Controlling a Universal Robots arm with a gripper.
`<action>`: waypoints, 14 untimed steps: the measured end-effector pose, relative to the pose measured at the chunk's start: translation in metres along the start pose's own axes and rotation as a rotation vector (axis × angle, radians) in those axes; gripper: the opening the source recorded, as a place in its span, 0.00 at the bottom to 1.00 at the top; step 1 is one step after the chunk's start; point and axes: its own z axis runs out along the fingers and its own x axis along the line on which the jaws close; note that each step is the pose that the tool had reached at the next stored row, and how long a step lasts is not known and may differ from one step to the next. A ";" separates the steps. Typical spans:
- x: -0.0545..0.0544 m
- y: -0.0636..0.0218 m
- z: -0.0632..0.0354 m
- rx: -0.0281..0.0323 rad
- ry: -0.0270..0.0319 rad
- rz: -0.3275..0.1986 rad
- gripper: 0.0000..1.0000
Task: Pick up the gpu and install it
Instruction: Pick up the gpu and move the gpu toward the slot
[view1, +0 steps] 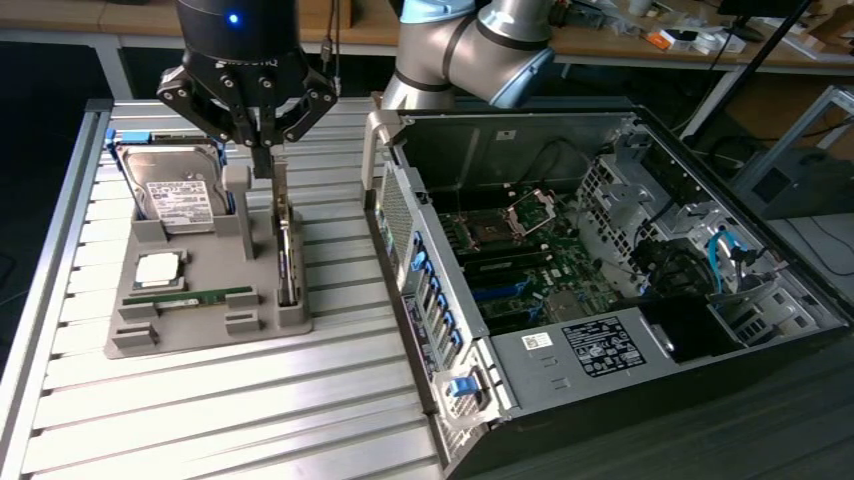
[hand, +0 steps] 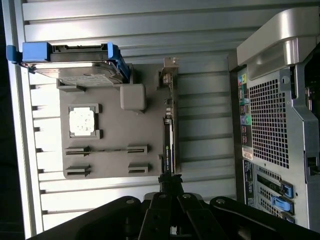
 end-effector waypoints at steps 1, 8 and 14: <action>0.000 0.0000 0.0000 0.0000 0.0000 0.000 0.11; 0.000 0.0000 0.0000 0.0000 0.0000 0.000 0.24; 0.000 0.0000 0.0000 0.0000 0.0000 0.000 0.48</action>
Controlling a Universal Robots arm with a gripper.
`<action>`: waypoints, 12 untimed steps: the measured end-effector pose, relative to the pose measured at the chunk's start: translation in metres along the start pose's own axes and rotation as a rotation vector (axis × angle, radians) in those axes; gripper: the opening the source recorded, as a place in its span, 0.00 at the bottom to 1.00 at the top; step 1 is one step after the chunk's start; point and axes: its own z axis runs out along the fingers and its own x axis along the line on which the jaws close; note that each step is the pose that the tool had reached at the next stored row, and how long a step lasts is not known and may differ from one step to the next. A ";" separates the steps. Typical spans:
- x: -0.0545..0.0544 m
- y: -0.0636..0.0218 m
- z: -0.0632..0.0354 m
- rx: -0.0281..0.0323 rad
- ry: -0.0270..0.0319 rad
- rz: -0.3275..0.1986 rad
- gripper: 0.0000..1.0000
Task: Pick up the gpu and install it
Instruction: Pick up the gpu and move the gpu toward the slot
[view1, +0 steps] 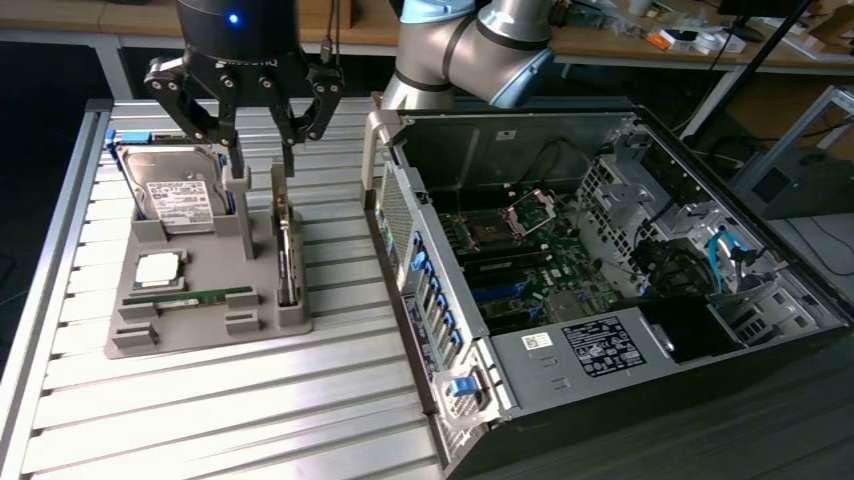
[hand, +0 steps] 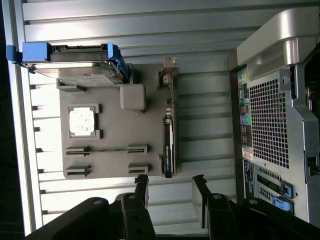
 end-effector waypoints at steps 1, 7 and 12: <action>0.000 0.0000 0.0000 0.0000 0.0000 0.000 0.48; 0.000 -0.0001 0.0014 0.0000 0.0000 0.000 0.48; 0.000 -0.0002 0.0050 0.0000 0.0000 0.000 0.48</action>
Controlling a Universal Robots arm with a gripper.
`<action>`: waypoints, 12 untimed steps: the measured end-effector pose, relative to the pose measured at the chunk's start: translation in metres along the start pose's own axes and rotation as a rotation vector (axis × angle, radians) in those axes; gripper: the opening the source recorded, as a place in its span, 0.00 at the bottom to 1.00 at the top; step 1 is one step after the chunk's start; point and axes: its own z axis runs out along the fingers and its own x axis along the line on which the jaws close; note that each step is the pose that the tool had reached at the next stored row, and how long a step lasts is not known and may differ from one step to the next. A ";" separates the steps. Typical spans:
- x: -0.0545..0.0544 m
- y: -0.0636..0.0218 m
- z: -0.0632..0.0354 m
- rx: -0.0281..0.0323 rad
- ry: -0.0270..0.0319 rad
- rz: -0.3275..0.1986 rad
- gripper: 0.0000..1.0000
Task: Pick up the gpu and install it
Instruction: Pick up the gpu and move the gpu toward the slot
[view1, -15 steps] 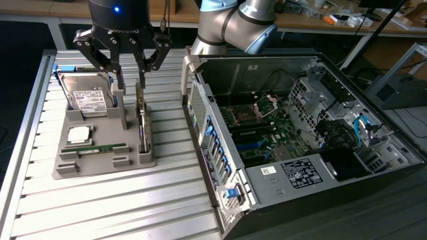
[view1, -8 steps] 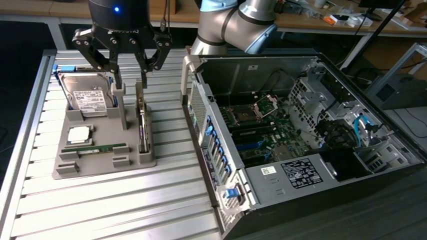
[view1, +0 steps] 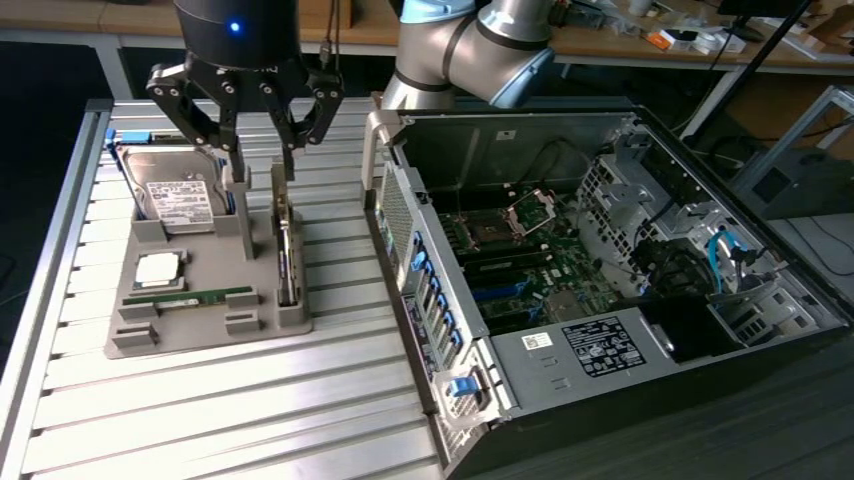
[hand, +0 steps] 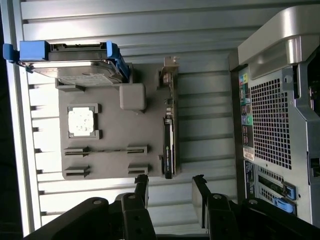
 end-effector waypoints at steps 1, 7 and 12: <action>0.000 0.0000 0.0006 0.0000 0.0000 0.000 0.48; 0.000 -0.0001 0.0032 0.0000 0.0000 0.000 0.48; 0.000 -0.0002 0.0056 0.0000 0.0000 0.000 0.48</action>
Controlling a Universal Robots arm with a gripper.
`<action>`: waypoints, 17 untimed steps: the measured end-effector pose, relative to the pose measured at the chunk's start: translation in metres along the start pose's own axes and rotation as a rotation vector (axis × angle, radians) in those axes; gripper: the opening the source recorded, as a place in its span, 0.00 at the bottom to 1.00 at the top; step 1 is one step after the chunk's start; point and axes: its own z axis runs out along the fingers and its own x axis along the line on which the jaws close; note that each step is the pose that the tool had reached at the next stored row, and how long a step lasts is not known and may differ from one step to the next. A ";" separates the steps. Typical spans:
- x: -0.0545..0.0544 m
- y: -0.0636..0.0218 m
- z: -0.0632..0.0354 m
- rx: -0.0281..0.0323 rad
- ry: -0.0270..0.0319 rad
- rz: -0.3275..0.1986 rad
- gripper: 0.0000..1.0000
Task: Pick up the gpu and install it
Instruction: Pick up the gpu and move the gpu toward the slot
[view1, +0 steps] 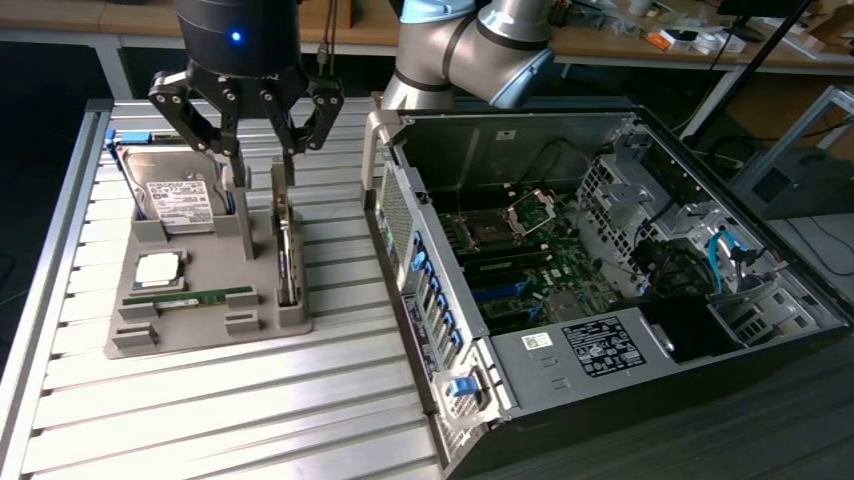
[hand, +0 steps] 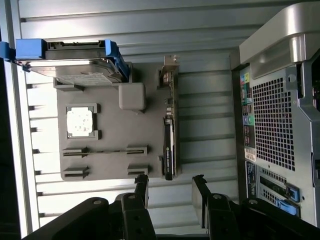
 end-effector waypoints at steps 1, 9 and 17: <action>0.000 0.0000 0.0005 0.0000 0.0001 0.000 0.48; 0.000 -0.0002 0.0047 -0.0001 0.0000 0.000 0.48; 0.000 -0.0003 0.0079 0.0000 0.0000 0.000 0.48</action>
